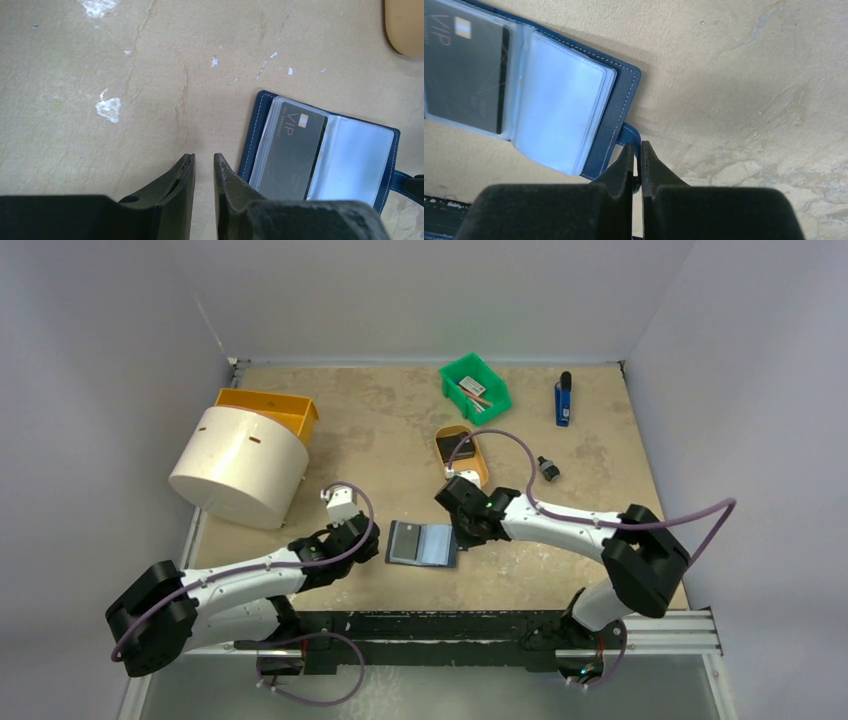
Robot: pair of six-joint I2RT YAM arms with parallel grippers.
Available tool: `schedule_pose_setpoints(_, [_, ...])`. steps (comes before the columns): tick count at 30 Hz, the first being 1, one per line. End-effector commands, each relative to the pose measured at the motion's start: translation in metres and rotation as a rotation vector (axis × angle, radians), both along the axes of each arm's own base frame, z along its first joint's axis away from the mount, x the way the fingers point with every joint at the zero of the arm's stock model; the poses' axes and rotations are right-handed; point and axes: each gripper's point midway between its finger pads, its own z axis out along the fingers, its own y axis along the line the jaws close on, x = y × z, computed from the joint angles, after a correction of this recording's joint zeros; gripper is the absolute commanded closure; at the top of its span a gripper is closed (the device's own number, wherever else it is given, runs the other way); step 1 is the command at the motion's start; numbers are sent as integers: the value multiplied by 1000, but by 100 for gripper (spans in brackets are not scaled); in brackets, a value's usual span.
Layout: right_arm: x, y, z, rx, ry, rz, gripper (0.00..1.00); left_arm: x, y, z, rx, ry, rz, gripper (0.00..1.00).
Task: Put the credit cards into the card holder
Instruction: Close the card holder at the center of the board.
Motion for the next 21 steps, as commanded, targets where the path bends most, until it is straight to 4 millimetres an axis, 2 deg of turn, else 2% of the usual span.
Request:
schedule_pose_setpoints(1, [0,-5,15,55,-46,-43,100,18,-31,30,-95,-77,-50,81])
schedule_pose_setpoints(3, [-2,2,20,112,-51,-27,100,18,-39,36,-114,-91,-91,81])
schedule_pose_setpoints(6, [1,18,37,232,-94,1,100,17,-48,45,-142,-106,-140,80])
schedule_pose_setpoints(13, [8,40,75,366,-170,61,100,16,-31,44,-95,-100,-85,81])
schedule_pose_setpoints(18, [13,49,91,414,-208,90,100,15,-17,53,-97,-124,-33,80])
schedule_pose_setpoints(21, [11,47,95,429,-212,84,100,14,-12,50,-94,-125,-15,80])
